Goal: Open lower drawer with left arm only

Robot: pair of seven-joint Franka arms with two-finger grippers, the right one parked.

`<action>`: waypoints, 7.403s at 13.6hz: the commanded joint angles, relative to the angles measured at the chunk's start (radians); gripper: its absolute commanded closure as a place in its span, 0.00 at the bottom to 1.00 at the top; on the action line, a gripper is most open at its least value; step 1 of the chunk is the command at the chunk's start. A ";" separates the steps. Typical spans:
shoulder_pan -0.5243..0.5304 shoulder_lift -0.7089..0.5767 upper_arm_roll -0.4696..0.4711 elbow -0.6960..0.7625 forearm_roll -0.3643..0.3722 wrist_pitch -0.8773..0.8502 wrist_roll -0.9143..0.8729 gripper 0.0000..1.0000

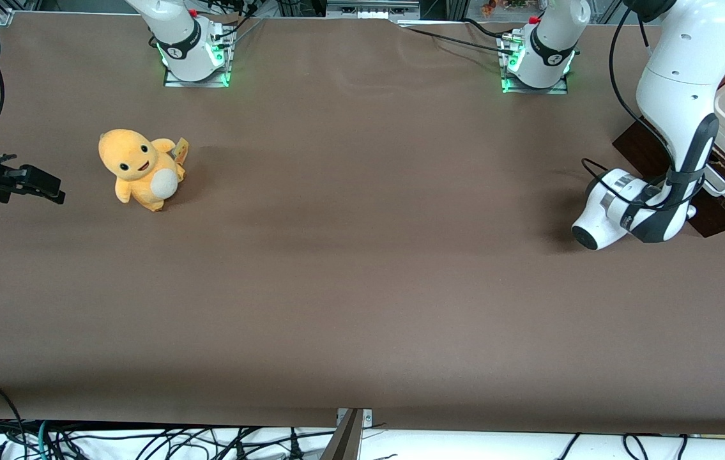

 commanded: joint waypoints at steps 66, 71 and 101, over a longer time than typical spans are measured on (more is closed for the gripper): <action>-0.195 0.028 -0.007 0.183 -0.132 -0.105 0.246 0.52; -0.188 0.027 -0.007 0.192 -0.176 -0.105 0.249 0.00; -0.016 -0.336 -0.013 0.674 -1.089 -0.066 1.097 0.00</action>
